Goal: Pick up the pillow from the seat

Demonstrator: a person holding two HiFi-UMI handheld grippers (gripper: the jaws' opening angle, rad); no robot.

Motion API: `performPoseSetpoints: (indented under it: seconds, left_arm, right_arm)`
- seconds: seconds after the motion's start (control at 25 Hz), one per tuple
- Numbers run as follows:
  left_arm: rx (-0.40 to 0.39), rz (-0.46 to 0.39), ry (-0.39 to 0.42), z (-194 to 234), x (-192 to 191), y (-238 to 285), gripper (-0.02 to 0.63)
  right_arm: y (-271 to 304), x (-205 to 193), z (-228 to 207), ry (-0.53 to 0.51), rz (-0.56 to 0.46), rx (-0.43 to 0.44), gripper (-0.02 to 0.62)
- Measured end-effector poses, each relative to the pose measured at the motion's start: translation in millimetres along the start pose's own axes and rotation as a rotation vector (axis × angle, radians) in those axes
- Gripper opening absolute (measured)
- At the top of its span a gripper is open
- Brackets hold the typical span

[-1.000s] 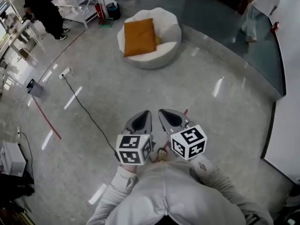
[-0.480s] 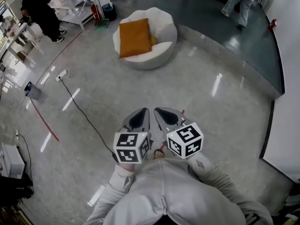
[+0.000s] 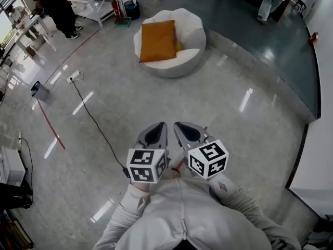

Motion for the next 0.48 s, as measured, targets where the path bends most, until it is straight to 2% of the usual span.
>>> performPoseSetpoints:
  seconds: [0.2, 0.48]
  left_arm:
    - [0.01, 0.005, -0.007, 12.1, 1.1, 15.2, 0.005]
    - [0.0, -0.006, -0.01, 50.2, 14.6, 48.1, 0.005]
  right_arm:
    - [18.5, 3.3, -8.1, -0.013, 0.022, 0.005, 0.0]
    - [61.1, 19.1, -21.2, -0.032, 0.03, -0.002, 0.0]
Point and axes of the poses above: the fingertips, and each gripper's own axes: y forward along the fingers, z to its left, x out of its top, the point moved 6 cm from there along -y, backward along the fingers, and after that the axes turned 12 degrees about y, right-handed, at the moved point
